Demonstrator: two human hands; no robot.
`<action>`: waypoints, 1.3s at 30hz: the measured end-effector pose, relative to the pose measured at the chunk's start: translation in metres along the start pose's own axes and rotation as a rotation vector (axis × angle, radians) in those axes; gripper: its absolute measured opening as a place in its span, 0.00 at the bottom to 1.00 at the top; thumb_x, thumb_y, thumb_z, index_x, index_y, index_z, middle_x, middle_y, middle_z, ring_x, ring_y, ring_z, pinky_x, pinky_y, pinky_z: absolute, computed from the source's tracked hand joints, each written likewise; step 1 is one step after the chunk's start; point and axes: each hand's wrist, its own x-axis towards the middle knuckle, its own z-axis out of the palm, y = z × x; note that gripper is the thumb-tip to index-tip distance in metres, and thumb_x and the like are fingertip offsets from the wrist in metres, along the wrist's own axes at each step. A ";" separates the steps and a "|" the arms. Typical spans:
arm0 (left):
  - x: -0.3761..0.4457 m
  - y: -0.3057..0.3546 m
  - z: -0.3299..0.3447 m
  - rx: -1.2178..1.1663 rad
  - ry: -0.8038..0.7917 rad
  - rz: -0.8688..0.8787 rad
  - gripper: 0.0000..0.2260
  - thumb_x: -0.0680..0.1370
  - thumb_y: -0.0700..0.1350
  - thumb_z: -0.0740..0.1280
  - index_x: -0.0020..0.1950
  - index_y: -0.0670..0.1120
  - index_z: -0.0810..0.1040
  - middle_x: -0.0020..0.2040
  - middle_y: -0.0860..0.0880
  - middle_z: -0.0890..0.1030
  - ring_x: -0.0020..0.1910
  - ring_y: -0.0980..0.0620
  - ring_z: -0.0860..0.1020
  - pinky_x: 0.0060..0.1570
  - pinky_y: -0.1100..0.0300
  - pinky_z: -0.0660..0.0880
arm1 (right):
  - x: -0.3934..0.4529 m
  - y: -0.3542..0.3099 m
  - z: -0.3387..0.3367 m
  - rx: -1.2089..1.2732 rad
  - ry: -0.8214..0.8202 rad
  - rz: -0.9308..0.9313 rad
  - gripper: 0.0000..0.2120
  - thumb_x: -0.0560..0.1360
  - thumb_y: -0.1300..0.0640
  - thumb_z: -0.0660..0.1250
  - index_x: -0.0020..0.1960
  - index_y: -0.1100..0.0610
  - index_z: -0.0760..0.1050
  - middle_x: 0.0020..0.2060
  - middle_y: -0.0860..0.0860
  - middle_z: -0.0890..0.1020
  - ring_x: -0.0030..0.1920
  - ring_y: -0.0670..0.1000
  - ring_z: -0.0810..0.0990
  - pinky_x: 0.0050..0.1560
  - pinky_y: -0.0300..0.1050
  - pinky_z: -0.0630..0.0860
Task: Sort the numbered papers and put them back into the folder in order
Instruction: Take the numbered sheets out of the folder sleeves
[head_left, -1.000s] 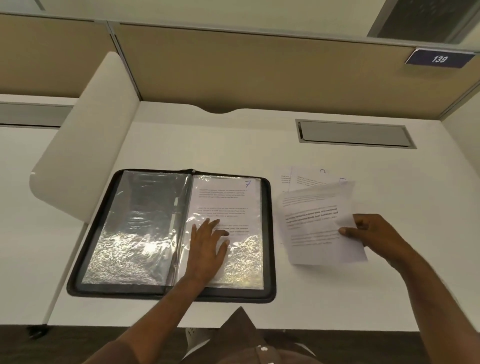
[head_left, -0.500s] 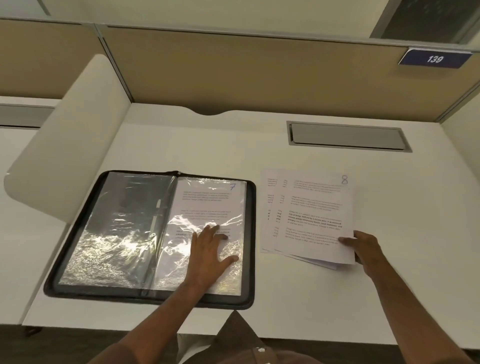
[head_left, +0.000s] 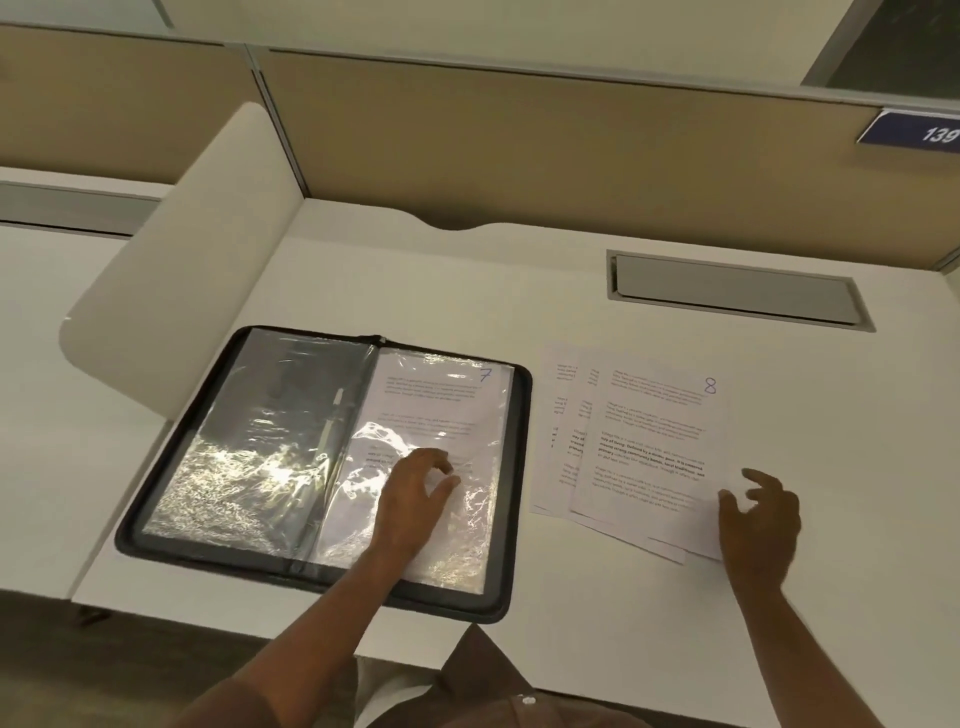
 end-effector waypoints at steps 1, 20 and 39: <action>0.004 0.003 -0.007 -0.047 0.009 -0.049 0.07 0.77 0.47 0.74 0.53 0.53 0.79 0.51 0.59 0.82 0.51 0.61 0.80 0.55 0.63 0.77 | -0.004 -0.004 0.004 0.039 0.004 -0.060 0.17 0.75 0.64 0.71 0.62 0.54 0.76 0.51 0.55 0.77 0.50 0.60 0.77 0.49 0.51 0.74; 0.031 -0.140 -0.197 -0.511 0.362 -0.619 0.18 0.77 0.40 0.73 0.66 0.42 0.76 0.46 0.43 0.84 0.44 0.44 0.82 0.46 0.53 0.77 | -0.127 -0.123 0.108 0.225 -0.501 -0.387 0.13 0.78 0.63 0.70 0.56 0.47 0.78 0.49 0.41 0.80 0.49 0.43 0.79 0.49 0.39 0.77; 0.027 -0.093 -0.097 0.530 -0.403 0.481 0.28 0.79 0.63 0.61 0.76 0.51 0.70 0.79 0.45 0.65 0.80 0.42 0.58 0.77 0.37 0.54 | -0.224 -0.172 0.143 0.188 -0.473 -0.300 0.13 0.79 0.59 0.70 0.56 0.41 0.75 0.52 0.32 0.76 0.52 0.41 0.79 0.52 0.31 0.76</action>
